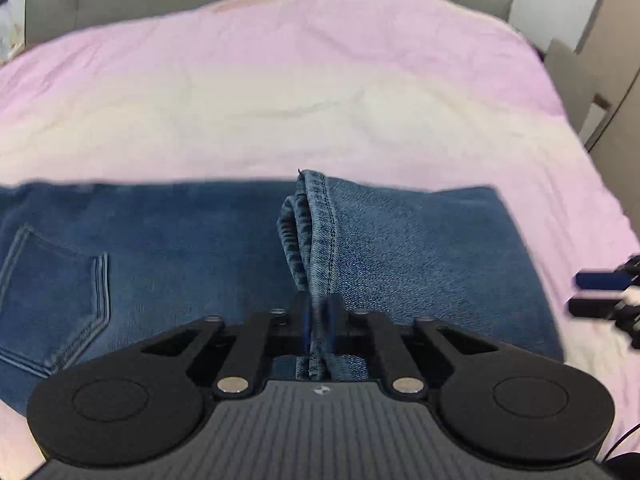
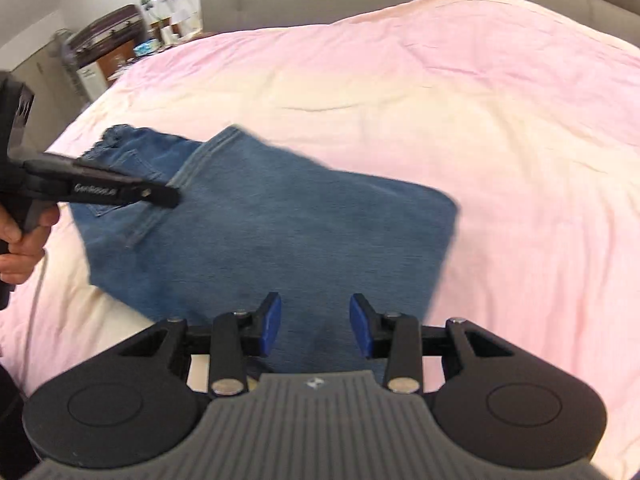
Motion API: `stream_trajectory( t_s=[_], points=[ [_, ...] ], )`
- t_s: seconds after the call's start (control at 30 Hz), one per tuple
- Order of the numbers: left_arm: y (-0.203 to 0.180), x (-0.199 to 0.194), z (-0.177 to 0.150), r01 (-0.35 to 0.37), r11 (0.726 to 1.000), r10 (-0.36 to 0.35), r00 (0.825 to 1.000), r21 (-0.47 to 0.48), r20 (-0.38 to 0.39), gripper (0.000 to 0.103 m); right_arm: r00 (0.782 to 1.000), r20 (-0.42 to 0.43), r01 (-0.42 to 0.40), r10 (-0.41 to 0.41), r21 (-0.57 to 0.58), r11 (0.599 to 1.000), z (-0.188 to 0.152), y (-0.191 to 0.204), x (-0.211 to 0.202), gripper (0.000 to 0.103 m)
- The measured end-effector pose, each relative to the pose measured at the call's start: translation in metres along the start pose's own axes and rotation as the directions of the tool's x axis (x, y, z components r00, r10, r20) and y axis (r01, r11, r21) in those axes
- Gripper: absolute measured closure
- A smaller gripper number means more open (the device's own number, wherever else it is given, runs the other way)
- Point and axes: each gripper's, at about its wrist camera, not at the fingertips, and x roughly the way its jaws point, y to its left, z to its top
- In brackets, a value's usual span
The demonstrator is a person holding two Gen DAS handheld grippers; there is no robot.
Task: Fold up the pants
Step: 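Hold the folded hem edge with the left gripper while the right gripper releases and withdraws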
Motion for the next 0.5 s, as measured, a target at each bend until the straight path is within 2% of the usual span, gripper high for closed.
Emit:
stream_trajectory(
  t_s=[0.03, 0.07, 0.1, 0.23, 0.37, 0.5],
  points=[
    [0.002, 0.009, -0.003, -0.003, 1.0, 0.003, 1.0, -0.007, -0.017, 0.1, 1.0, 0.007, 0.02, -0.02, -0.02, 1.0, 0.001, -0.004, 0.004, 0.071],
    [0.005, 0.017, -0.007, 0.002, 1.0, -0.003, 0.999, -0.017, -0.04, 0.099, 0.999, 0.013, 0.049, -0.048, -0.052, 0.997, 0.002, -0.006, 0.008, 0.081],
    [0.009, 0.022, -0.013, 0.0, 1.0, -0.001, 0.998, -0.021, -0.056, 0.099, 0.997, 0.011, 0.072, -0.072, -0.086, 0.994, 0.003, -0.009, 0.014, 0.087],
    [-0.003, 0.04, -0.016, -0.034, 0.999, 0.036, 0.996, 0.025, -0.083, 0.098, 0.993, -0.016, 0.111, -0.114, -0.131, 0.985, 0.015, -0.024, 0.047, 0.092],
    [-0.007, 0.049, -0.01, -0.021, 0.998, 0.027, 0.994, 0.053, -0.11, 0.097, 0.99, -0.034, 0.126, -0.133, -0.17, 0.977, 0.034, -0.037, 0.085, 0.092],
    [-0.005, 0.049, -0.017, -0.013, 0.997, 0.02, 0.995, 0.072, -0.101, 0.095, 0.982, -0.055, 0.165, -0.182, -0.227, 0.96, 0.053, -0.039, 0.129, 0.094]
  ],
)
